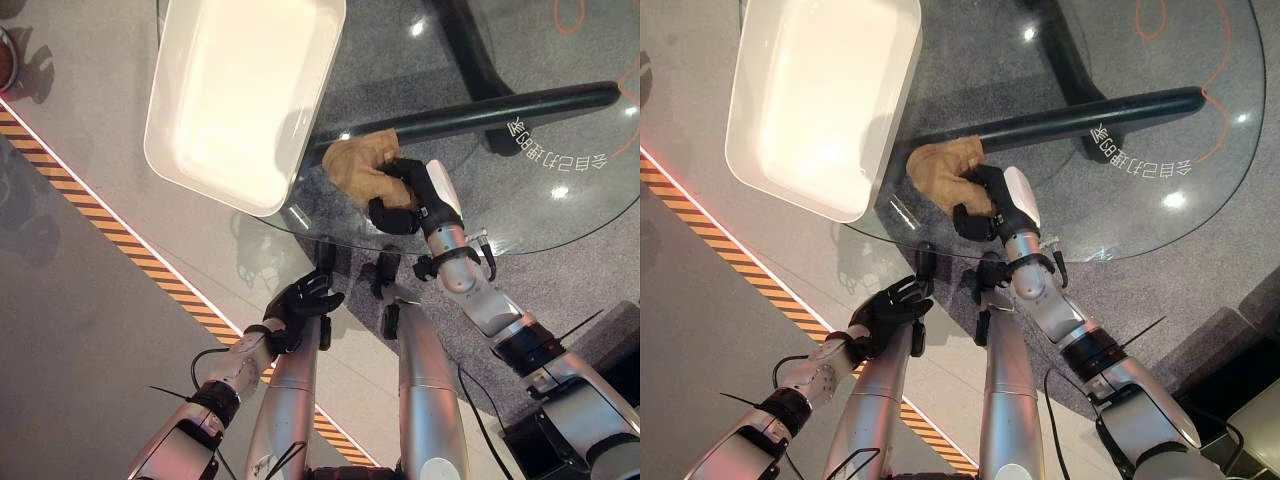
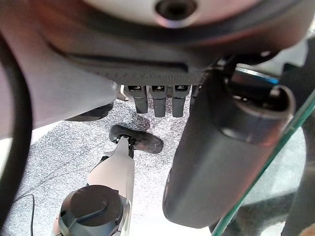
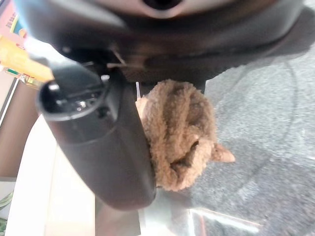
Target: Wipe the table with a cloth and put it in the basket.
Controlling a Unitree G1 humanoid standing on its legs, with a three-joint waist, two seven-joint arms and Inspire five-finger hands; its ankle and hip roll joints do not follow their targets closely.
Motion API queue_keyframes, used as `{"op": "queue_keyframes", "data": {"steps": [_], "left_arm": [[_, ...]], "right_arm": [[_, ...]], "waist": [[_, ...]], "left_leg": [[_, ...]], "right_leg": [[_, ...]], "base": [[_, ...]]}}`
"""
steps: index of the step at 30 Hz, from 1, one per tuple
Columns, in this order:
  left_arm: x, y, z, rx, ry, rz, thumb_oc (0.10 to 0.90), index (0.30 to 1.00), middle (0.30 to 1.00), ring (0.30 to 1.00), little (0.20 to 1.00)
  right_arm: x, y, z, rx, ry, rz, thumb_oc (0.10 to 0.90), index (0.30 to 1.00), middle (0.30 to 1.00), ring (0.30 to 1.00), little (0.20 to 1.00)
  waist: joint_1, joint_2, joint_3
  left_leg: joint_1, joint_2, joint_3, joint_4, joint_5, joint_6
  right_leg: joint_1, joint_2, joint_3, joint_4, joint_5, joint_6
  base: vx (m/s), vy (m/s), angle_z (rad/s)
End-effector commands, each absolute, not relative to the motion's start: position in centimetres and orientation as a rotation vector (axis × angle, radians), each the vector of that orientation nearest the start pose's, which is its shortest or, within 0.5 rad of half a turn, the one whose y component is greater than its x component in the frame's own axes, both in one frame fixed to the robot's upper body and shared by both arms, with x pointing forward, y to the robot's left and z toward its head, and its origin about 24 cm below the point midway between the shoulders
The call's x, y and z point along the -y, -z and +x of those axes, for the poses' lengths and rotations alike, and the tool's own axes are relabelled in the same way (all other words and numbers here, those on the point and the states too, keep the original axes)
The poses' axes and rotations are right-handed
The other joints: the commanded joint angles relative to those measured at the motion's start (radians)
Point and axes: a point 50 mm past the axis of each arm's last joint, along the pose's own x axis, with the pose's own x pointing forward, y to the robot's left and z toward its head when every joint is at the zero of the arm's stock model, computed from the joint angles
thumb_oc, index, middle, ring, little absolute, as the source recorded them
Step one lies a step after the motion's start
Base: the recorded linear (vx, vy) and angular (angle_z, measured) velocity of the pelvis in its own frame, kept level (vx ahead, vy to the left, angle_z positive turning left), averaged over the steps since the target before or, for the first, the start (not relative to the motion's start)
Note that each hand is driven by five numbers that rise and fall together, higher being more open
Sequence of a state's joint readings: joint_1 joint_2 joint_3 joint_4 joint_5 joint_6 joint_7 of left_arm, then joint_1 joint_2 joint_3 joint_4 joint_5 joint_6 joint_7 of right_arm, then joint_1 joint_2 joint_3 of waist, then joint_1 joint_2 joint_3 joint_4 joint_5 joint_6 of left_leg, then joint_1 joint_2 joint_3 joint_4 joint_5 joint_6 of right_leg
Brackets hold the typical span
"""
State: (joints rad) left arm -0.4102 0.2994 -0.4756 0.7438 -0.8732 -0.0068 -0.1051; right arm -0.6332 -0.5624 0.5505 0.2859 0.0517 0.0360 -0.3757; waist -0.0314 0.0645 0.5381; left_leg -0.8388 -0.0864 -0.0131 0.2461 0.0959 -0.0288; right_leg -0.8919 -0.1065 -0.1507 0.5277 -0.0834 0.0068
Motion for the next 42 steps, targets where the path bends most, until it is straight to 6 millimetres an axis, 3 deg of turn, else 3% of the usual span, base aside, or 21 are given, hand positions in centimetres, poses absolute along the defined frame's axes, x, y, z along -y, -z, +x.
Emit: {"op": "queue_keyframes", "data": {"steps": [1, 13, 20, 29, 33, 42], "left_arm": [[-14.2, 6.8, 25.0, -0.609, 0.240, -0.435, 0.800, 0.900, 0.900, 0.900, 0.900], [-15.3, 7.0, 23.7, -0.603, 0.270, -0.664, 0.800, 0.900, 0.900, 0.900, 0.900], [-14.5, 5.0, 23.1, -0.525, 0.409, -0.804, 0.800, 0.900, 0.900, 0.900, 0.900], [-13.2, 2.0, 22.0, -0.422, 0.652, -0.989, 0.800, 0.900, 0.900, 0.900, 0.900], [-13.0, 1.0, 22.1, -0.374, 0.699, -1.067, 0.800, 0.900, 0.900, 0.900, 0.900], [-12.4, -3.0, 23.6, -0.178, 0.791, -1.230, 0.800, 0.900, 0.900, 0.900, 0.900]], "right_arm": [[13.1, -16.8, 33.1, 0.489, -0.058, -0.522, 0.100, 0.300, 0.300, 0.300, 0.200], [14.6, -16.1, 32.5, 0.446, -0.030, -0.478, 0.100, 0.300, 0.300, 0.300, 0.200], [16.0, -15.7, 31.6, 0.451, 0.031, -0.471, 0.100, 0.300, 0.300, 0.300, 0.200], [15.7, -18.6, 28.5, 0.600, -0.100, -0.265, 0.100, 0.300, 0.300, 0.300, 0.200], [15.8, -19.1, 27.8, 0.640, -0.132, -0.227, 0.100, 0.300, 0.300, 0.300, 0.200], [15.9, -20.3, 25.8, 0.728, -0.253, -0.019, 0.100, 0.300, 0.300, 0.300, 0.200]], "waist": [[0.017, -0.020, -0.018], [0.018, -0.026, -0.018], [0.022, -0.020, -0.018], [0.002, -0.029, -0.018], [-0.005, -0.034, -0.018], [-0.019, -0.052, -0.018]], "left_leg": [[0.026, -0.008, 0.062, 0.148, -0.143, 0.043], [0.179, 0.005, 0.059, 0.089, -0.142, 0.037], [0.264, 0.002, 0.052, 0.062, -0.147, 0.041], [0.335, 0.005, 0.064, 0.046, -0.157, 0.049], [0.340, 0.008, 0.074, 0.045, -0.159, 0.053], [0.337, 0.013, 0.093, 0.061, -0.164, 0.061]], "right_leg": [[0.066, 0.036, 0.052, -0.186, 0.121, 0.083], [0.217, 0.043, 0.046, -0.209, 0.088, 0.076], [0.306, 0.044, 0.043, -0.233, 0.079, 0.072], [0.382, 0.054, 0.066, -0.260, 0.074, 0.070], [0.386, 0.057, 0.072, -0.263, 0.075, 0.070], [0.388, 0.063, 0.091, -0.264, 0.079, 0.068]], "base": [[-0.05, -0.022, 0.00], [-0.03, -0.019, 0.00], [-0.02, -0.005, 0.00], [0.00, 0.016, -0.02], [0.00, 0.025, -0.11], [0.01, 0.006, -0.02]]}}
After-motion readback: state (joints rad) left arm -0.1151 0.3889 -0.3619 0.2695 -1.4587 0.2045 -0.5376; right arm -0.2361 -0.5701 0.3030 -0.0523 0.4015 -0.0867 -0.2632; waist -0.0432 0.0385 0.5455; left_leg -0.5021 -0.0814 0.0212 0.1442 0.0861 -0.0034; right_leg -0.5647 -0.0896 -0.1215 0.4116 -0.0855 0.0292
